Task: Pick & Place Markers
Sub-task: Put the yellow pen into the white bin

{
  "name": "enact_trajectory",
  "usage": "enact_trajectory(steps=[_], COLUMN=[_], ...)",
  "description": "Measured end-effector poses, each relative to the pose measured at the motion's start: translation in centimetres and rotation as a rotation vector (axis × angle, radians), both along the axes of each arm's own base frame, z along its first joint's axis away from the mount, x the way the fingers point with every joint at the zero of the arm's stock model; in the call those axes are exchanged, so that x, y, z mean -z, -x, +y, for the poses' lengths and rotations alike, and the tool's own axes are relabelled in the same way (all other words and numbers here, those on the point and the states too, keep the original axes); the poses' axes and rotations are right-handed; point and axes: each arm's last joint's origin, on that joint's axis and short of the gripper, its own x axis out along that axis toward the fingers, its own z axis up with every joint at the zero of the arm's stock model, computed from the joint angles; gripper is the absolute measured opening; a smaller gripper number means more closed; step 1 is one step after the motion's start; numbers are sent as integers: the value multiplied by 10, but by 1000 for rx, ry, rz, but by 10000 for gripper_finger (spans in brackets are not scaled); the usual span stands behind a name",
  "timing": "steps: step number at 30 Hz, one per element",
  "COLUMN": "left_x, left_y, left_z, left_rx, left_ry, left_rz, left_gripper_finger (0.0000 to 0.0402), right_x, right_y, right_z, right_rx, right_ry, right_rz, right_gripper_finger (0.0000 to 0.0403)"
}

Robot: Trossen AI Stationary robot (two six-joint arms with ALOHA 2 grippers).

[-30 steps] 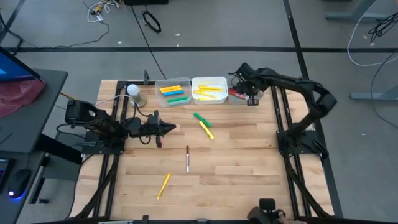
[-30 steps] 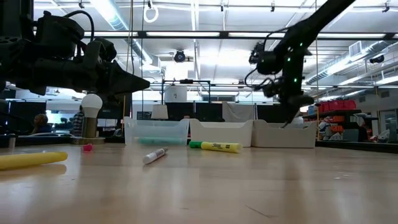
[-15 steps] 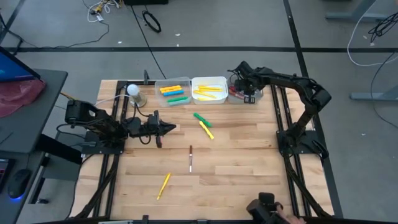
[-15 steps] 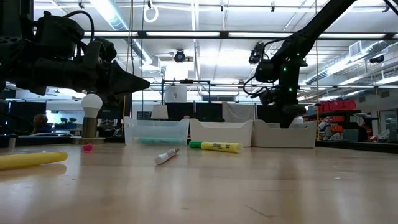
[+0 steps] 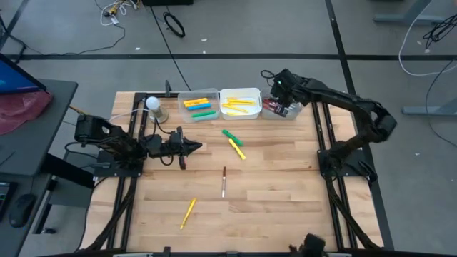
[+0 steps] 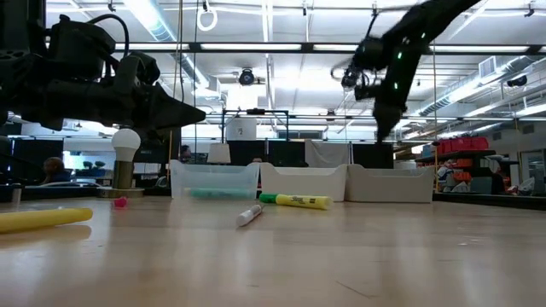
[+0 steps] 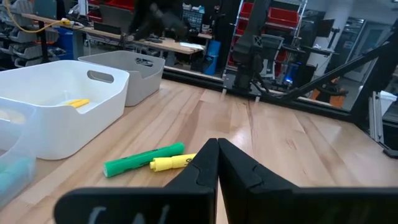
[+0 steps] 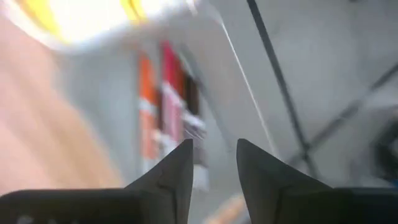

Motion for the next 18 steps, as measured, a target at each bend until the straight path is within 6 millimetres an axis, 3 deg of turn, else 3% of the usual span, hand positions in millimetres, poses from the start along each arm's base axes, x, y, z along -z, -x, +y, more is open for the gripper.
enact_trajectory(steps=[4, 9, 13, 18], left_x=[0, 0, -3, -17], left_y=[0, 0, -3, -18], left_z=[-6, -20, -32, -48], left_rx=[-16, -39, -33, -24], left_ry=[-24, -54, -63, -144], left_rz=[5, 10, -4, -56], left_gripper_finger=[14, 13, 13, 13], right_x=[-23, -22, -1, 37], right_y=[-10, -26, -37, -40], right_z=[39, 102, 159, 222], right_rx=[-41, -254, -422, -525], right_ry=[-67, -92, -122, -85], right_rz=[-315, -582, -715, -749], right_gripper_finger=[124, 111, 94, 70])
